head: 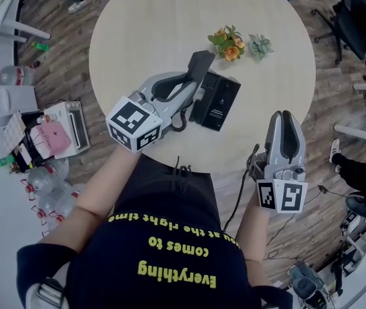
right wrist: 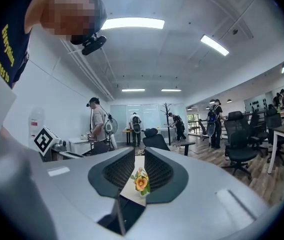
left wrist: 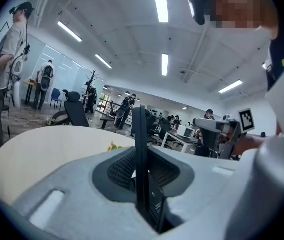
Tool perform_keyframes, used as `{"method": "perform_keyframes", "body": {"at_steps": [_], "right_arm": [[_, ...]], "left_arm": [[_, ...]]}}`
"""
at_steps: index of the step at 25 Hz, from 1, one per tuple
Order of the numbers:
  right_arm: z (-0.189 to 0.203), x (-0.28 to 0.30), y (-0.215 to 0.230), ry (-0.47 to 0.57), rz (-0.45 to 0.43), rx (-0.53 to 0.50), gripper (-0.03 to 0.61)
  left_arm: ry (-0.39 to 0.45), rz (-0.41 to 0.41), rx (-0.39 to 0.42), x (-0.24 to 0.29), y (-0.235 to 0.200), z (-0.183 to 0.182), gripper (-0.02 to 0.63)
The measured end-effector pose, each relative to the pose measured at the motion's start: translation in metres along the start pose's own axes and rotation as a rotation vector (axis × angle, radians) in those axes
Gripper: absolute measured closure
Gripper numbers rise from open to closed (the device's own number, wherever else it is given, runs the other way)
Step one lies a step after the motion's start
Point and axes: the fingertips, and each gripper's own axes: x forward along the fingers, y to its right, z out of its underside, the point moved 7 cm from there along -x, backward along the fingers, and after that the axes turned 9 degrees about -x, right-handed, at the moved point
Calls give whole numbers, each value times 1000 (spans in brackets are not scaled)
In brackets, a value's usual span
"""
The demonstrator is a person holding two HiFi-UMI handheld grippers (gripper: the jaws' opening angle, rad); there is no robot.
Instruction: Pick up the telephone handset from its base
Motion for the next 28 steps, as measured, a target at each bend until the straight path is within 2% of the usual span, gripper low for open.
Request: {"method": "perform_keyframes", "body": {"at_steps": [6, 11, 19, 28], "right_arm": [[-28, -9, -4, 79, 18, -43, 566], [-49, -14, -11, 131, 11, -64, 566], [-75, -13, -20, 199, -4, -90, 566], [-87, -15, -25, 231, -16, -111, 568]], "left_arm": [[61, -14, 121, -17, 14, -28, 538], [119, -33, 146, -34, 23, -45, 538], [227, -31, 230, -56, 44, -83, 538], [294, -56, 255, -72, 50, -97, 538]]}}
